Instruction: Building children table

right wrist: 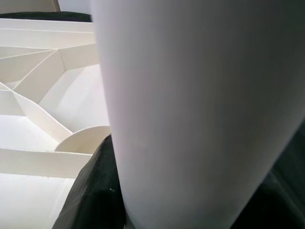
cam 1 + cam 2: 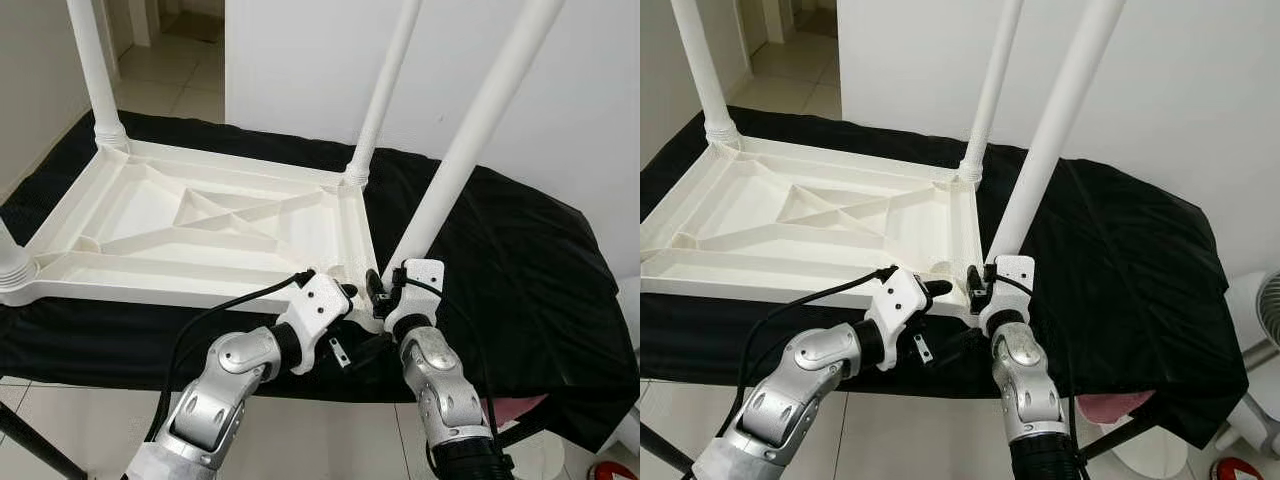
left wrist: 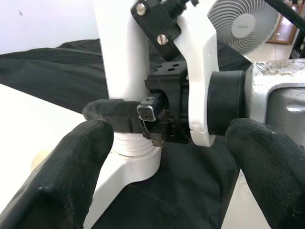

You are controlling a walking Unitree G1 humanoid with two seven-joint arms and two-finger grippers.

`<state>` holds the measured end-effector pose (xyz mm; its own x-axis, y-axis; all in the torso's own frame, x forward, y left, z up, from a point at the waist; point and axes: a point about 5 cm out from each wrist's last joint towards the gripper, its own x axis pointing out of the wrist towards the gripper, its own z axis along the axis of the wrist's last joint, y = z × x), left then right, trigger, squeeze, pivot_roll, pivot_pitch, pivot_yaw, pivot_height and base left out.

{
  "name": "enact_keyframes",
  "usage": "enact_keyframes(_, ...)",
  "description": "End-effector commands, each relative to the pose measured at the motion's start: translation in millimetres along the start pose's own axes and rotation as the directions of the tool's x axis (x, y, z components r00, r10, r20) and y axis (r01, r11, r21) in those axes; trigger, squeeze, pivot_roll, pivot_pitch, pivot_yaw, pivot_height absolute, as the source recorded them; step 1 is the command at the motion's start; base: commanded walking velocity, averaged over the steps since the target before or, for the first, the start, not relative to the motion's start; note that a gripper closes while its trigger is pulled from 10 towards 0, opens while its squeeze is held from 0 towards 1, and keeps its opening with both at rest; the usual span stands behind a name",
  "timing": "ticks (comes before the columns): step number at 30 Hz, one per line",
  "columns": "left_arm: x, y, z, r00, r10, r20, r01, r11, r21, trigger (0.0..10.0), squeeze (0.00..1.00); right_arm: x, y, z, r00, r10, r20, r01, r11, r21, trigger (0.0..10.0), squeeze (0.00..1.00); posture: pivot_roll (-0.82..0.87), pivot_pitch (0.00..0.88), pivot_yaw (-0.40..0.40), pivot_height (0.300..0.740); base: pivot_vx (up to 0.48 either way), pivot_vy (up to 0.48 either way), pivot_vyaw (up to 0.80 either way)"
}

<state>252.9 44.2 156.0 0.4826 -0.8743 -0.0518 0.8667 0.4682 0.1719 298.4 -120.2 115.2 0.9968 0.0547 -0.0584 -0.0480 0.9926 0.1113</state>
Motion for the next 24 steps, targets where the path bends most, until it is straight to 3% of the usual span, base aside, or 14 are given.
enact_keyframes(1, 3.1, 1.3, 5.4, 0.998, 0.063, 0.027, -0.062, 0.998, -0.008, 10.0, 0.0, -9.8, -6.4, -20.7, 0.993, -0.077, -0.089, 0.073, 0.996, -0.045, 10.0, 0.0, 0.02, 0.0, -0.176, 0.74, 0.0, 0.0, 0.0)
enact_keyframes(4, 3.9, 0.5, 5.4, 0.998, 0.059, 0.028, -0.059, 0.998, -0.006, 10.0, 0.0, -9.4, -6.9, -19.9, 0.993, -0.075, -0.087, 0.072, 0.996, -0.046, 10.0, 0.0, 0.02, 0.0, -0.177, 0.74, 0.0, 0.0, 0.0)
enact_keyframes(5, 5.0, -0.8, 5.6, 0.998, 0.052, 0.029, -0.052, 0.999, -0.003, 10.0, 0.0, -9.3, -7.0, -18.5, 0.993, -0.077, -0.086, 0.074, 0.996, -0.048, 10.0, 1.0, 0.02, 0.0, -0.177, 0.74, 0.0, 0.0, 0.0)
enact_keyframes(20, 9.9, -6.6, 3.4, 0.998, 0.039, 0.041, -0.038, 0.999, -0.017, 10.0, 0.0, -4.6, -14.3, -7.4, 0.999, -0.009, -0.038, 0.007, 0.998, -0.058, 10.0, 1.0, 0.03, 0.0, -0.182, 0.74, 0.0, 0.0, 0.0)
enact_keyframes(21, 9.9, -6.6, 3.6, 0.998, 0.039, 0.042, -0.039, 0.999, -0.016, 10.0, 0.0, -3.2, -19.6, -4.1, 0.999, 0.038, -0.03, -0.039, 0.998, -0.054, 10.0, 0.0, 0.03, 0.0, -0.181, 0.74, 0.0, 0.0, 0.0)
enact_keyframes(24, 9.6, -6.3, 4.0, 0.998, 0.04, 0.043, -0.039, 0.999, -0.015, 10.0, 0.0, -2.3, -23.4, 0.5, 0.996, 0.088, -0.01, -0.089, 0.994, -0.071, 10.0, 0.0, 0.03, 0.0, -0.18, 0.74, 0.0, 0.0, 0.0)
